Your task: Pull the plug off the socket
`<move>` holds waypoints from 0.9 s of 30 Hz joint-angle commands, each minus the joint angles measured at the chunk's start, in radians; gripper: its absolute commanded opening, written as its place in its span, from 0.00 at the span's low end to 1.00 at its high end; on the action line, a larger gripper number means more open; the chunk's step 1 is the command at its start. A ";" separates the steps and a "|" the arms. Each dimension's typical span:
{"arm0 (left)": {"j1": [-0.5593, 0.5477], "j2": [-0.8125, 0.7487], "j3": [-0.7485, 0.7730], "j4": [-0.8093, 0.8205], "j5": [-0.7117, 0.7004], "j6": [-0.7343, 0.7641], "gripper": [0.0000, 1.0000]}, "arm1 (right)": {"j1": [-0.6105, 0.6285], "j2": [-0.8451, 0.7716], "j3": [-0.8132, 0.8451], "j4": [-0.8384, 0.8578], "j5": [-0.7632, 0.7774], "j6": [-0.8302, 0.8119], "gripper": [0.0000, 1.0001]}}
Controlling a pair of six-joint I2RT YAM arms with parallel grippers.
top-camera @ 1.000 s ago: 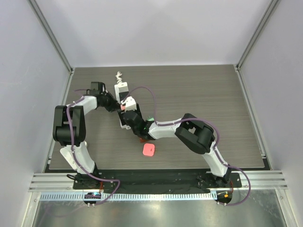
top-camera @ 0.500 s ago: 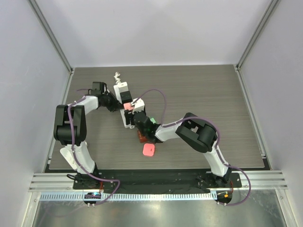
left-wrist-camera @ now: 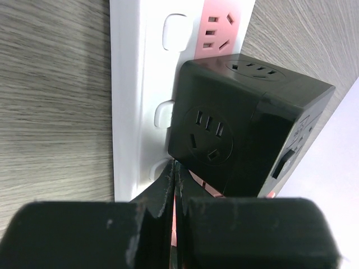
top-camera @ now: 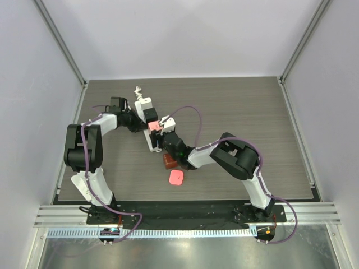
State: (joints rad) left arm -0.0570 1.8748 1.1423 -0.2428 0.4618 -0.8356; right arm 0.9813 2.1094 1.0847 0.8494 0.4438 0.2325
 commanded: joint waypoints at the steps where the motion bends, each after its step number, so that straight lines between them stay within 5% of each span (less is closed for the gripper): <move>1: 0.013 0.053 -0.035 -0.095 -0.146 0.035 0.00 | 0.005 -0.106 0.072 0.165 0.024 -0.021 0.01; 11: 0.009 0.064 -0.044 -0.087 -0.141 0.029 0.00 | 0.120 -0.012 0.228 0.059 0.147 -0.350 0.01; 19: 0.011 0.073 -0.042 -0.081 -0.132 0.023 0.00 | 0.056 -0.109 0.146 0.066 0.058 -0.126 0.01; 27: 0.011 0.043 -0.032 -0.085 -0.135 0.027 0.00 | 0.023 -0.264 0.009 0.079 0.065 -0.081 0.01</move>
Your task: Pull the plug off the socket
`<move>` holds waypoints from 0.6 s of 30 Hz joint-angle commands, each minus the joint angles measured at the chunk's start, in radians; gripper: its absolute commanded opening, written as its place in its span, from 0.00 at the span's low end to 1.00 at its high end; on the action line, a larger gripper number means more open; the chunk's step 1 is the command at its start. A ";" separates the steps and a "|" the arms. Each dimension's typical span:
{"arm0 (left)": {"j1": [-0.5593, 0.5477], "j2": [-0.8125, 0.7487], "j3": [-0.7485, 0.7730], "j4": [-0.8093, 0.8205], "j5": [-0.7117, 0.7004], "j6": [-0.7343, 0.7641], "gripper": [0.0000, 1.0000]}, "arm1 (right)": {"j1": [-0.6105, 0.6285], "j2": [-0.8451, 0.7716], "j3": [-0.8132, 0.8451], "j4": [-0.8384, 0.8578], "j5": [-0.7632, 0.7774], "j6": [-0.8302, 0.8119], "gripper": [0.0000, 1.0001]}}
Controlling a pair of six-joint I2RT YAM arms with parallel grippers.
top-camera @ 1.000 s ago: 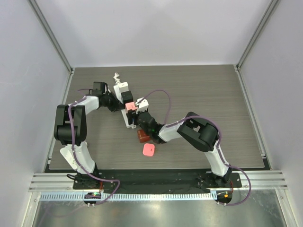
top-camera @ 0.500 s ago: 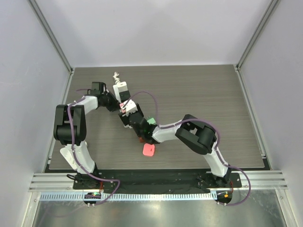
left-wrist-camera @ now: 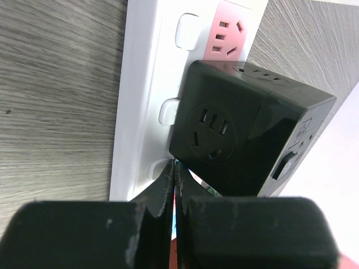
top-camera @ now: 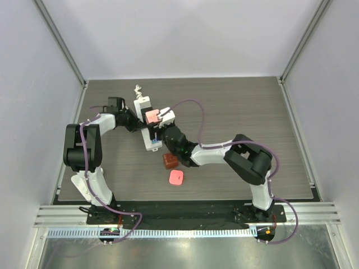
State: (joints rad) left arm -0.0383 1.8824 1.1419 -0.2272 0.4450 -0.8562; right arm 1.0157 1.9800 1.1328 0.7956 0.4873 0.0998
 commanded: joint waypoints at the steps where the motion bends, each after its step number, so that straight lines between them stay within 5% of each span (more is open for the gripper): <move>1: -0.008 0.031 -0.030 -0.103 -0.117 0.049 0.00 | -0.017 -0.154 -0.062 0.145 0.020 0.064 0.01; 9: -0.008 0.012 -0.027 -0.093 -0.092 0.049 0.00 | -0.262 -0.224 -0.318 0.292 -0.174 0.403 0.01; 13: -0.008 0.014 -0.028 -0.084 -0.081 0.042 0.00 | -0.318 -0.198 -0.300 0.202 -0.260 0.506 0.01; 18: -0.006 0.011 -0.030 -0.086 -0.080 0.037 0.00 | -0.316 -0.195 -0.278 0.091 -0.191 0.486 0.01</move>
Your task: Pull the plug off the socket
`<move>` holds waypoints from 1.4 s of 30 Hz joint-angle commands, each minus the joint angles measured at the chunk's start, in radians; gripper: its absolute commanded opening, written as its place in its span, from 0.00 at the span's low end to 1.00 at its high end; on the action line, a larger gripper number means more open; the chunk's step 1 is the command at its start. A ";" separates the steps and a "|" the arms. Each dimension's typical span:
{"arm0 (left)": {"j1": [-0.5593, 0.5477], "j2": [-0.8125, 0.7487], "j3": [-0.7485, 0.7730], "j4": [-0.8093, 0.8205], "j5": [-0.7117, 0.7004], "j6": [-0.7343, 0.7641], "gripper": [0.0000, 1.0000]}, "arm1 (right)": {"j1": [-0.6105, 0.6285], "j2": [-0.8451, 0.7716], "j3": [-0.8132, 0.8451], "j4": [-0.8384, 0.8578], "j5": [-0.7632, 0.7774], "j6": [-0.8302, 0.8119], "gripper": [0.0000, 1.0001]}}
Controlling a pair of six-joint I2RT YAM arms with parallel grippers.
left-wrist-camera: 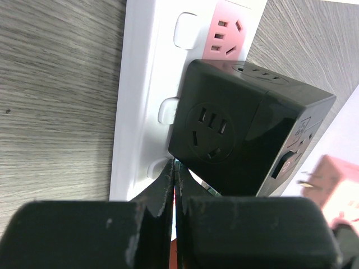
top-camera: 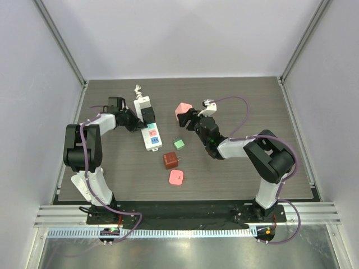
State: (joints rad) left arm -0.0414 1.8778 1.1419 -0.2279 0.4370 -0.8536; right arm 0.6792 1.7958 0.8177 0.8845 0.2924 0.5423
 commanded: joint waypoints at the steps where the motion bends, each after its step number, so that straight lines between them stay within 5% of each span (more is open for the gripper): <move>1: -0.003 0.015 -0.030 -0.083 -0.069 0.034 0.00 | 0.022 -0.006 0.055 -0.039 0.011 0.038 0.01; 15: -0.003 0.017 -0.034 -0.076 -0.064 0.027 0.00 | 0.025 0.123 -0.003 0.136 -0.022 0.292 0.02; 24: -0.003 0.018 -0.036 -0.074 -0.061 0.024 0.00 | 0.033 0.209 0.026 0.157 -0.029 0.334 0.13; 33: -0.003 0.018 -0.037 -0.073 -0.061 0.022 0.00 | 0.039 0.192 0.047 0.053 0.016 0.320 0.58; 42: -0.003 0.020 -0.037 -0.071 -0.055 0.021 0.00 | 0.039 0.192 0.086 -0.016 0.013 0.288 0.76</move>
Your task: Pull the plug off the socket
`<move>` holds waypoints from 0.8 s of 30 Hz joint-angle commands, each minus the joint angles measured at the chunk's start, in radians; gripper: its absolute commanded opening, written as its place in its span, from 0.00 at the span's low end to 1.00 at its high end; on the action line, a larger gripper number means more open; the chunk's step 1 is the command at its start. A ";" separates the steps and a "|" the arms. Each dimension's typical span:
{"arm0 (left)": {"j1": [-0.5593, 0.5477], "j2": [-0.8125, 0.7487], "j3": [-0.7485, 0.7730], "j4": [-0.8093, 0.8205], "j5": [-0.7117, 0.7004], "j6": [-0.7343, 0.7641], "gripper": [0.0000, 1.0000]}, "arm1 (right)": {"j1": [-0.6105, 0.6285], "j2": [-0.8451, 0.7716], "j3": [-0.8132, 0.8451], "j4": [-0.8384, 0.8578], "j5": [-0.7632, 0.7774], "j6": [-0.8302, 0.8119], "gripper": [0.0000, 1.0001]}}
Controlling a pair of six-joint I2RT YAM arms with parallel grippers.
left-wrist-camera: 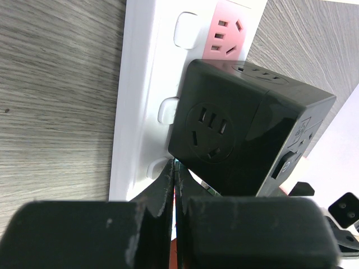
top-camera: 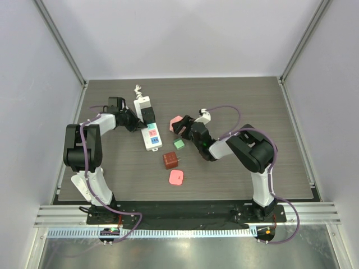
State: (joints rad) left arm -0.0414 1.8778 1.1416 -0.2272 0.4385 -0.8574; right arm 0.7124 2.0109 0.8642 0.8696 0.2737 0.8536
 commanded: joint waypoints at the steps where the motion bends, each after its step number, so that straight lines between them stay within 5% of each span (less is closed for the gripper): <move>1: -0.003 0.021 -0.037 -0.072 -0.057 0.024 0.00 | 0.005 -0.023 0.039 -0.001 0.032 -0.028 0.77; 24: 0.020 -0.143 -0.040 -0.067 -0.052 0.078 0.00 | 0.005 -0.166 0.190 -0.302 0.105 -0.402 0.99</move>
State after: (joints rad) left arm -0.0326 1.8114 1.1049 -0.2749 0.4095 -0.8204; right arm 0.7124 1.9034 1.0061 0.6201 0.3229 0.5491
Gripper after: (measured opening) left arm 0.002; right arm 0.987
